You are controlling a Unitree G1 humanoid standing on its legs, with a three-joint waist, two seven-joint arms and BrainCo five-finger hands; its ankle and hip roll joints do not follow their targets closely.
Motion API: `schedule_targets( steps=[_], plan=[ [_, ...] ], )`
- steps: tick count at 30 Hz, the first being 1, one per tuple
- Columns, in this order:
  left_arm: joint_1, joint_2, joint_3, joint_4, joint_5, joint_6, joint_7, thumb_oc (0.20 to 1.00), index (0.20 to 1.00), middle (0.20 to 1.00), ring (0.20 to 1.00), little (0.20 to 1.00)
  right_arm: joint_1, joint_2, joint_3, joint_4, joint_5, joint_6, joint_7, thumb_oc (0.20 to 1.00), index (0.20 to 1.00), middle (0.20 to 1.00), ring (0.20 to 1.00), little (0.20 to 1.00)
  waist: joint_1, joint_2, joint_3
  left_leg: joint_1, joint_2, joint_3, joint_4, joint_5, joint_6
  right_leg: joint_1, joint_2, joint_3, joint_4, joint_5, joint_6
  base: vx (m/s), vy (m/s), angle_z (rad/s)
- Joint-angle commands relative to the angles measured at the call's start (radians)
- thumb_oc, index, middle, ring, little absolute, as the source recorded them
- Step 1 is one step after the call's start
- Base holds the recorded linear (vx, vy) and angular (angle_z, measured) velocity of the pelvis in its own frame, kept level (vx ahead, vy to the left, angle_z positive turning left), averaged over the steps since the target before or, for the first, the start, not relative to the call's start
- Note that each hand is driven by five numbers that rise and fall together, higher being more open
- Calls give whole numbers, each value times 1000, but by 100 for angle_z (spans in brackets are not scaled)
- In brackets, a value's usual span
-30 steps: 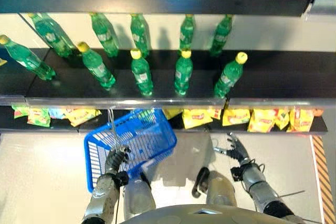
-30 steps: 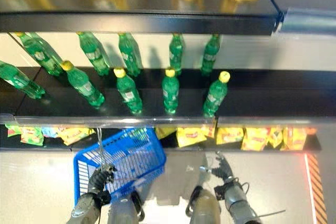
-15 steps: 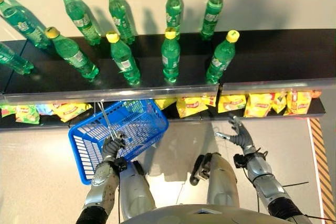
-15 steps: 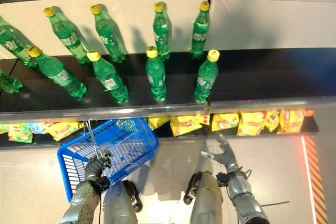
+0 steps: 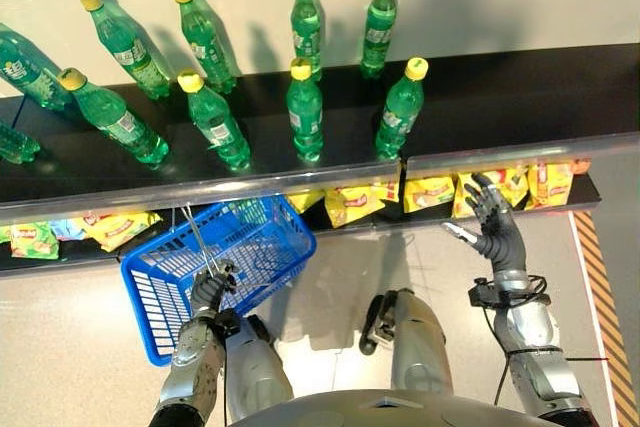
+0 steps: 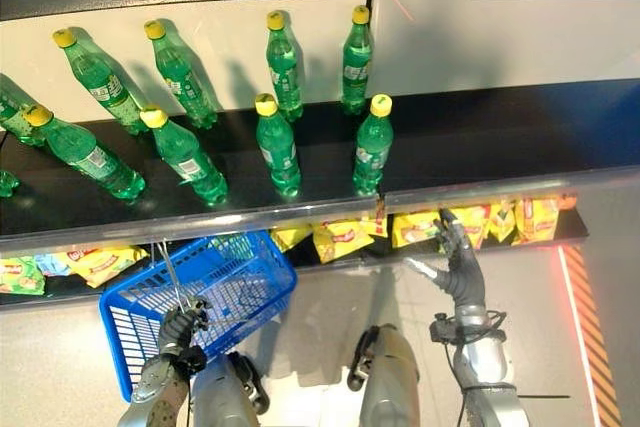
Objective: Pick up the snacks into the basket
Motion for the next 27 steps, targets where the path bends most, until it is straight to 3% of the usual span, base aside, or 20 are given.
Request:
schedule_targets(
  steps=[1, 12, 27],
  plan=[
    [27, 26, -26, -165, -46, -112, -15, 200, 200, 200, 200, 200, -53, -13, -50, -69, -53, -75, -65, 1000, 1000, 1000, 1000, 1000, 4, 3, -28, -17, -5, 35, 41, -12, 47, 86, -60, -16, -44, 31, 124, 0, 0, 0],
    [40, 47, -48, -258, -74, -94, -50, 200, 200, 200, 200, 200, -257, -59, -13, 91, -184, 17, -142, 1000, 1000, 1000, 1000, 1000, 64, 3, -24, -17, -11, 16, 28, -3, 46, 109, -66, -44, -56, 32, 122, -2, -20, 4],
    [37, 60, -54, -314, -95, -77, -77, 200, 200, 200, 200, 200, -394, -40, -10, 229, -190, 57, -176, 1000, 1000, 1000, 1000, 1000, 99, 8, -4, -28, -14, 4, 30, -2, 51, 110, -74, -61, -53, 34, 124, -3, -9, 4]
  ],
)
